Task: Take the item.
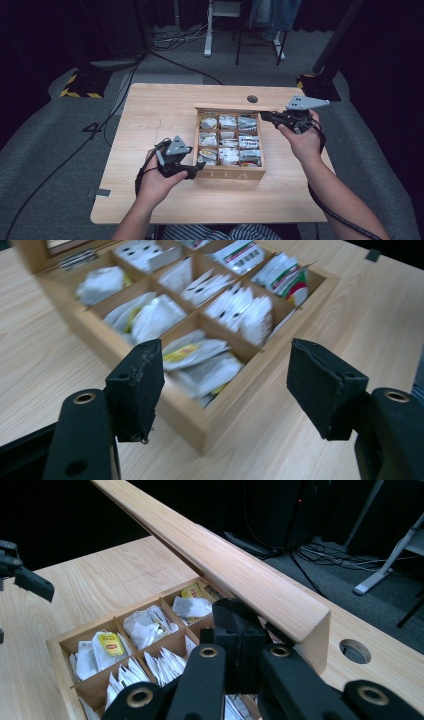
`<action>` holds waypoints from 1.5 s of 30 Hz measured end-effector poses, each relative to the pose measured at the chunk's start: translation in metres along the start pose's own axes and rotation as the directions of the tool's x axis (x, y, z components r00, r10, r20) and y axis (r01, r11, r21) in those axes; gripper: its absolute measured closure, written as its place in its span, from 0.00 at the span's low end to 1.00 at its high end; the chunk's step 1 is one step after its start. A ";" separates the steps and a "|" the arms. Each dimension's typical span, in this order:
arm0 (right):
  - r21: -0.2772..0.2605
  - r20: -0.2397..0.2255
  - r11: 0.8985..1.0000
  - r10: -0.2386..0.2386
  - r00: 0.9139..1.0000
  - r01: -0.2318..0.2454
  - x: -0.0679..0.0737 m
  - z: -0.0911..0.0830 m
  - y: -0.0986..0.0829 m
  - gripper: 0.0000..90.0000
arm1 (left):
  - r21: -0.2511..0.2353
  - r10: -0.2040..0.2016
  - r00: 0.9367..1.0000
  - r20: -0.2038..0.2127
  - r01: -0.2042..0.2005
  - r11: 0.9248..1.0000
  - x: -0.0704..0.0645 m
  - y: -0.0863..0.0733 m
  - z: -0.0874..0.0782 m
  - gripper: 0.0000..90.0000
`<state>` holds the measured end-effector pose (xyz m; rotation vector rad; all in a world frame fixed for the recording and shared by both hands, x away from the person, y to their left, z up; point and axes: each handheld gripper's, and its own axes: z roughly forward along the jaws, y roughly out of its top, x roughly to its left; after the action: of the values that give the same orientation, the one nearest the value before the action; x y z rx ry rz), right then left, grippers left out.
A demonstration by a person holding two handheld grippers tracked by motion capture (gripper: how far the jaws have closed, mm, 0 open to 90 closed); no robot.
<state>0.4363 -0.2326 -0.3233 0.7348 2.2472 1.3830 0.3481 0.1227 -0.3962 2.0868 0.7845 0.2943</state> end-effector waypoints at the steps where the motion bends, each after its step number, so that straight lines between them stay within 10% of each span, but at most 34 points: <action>1: -0.001 -0.001 1.000 0.000 1.000 0.000 0.000 0.000 0.000 1.00 | 0.002 0.009 1.000 -0.003 -0.009 1.000 -0.002 0.003 0.002 0.36; 19: 0.003 -0.010 1.000 0.009 1.000 -0.009 -0.001 -0.001 -0.001 1.00 | -0.009 0.034 0.993 0.111 -0.033 0.999 -0.020 0.034 0.036 0.36; 23: 0.002 -0.013 1.000 0.009 1.000 -0.009 -0.001 -0.001 -0.001 1.00 | -0.016 0.029 0.976 0.217 -0.027 1.000 -0.023 0.040 0.053 0.46; 34: 0.004 -0.016 1.000 0.004 1.000 -0.004 -0.002 -0.001 0.001 1.00 | -0.017 0.066 0.952 0.300 -0.064 0.998 -0.029 0.055 0.083 0.51; 37: 0.004 -0.017 1.000 0.004 1.000 -0.004 -0.003 -0.001 0.001 1.00 | -0.002 0.070 0.936 0.344 -0.074 0.997 -0.031 0.059 0.096 0.54; 45: 0.003 -0.019 1.000 0.004 1.000 -0.004 -0.003 -0.001 0.000 1.00 | 0.018 0.071 0.933 0.353 -0.082 0.996 -0.032 0.061 0.124 0.56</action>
<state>0.4383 -0.2349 -0.3224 0.7304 2.2639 1.3942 0.4071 -0.0042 -0.4194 2.1228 0.4954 -0.0541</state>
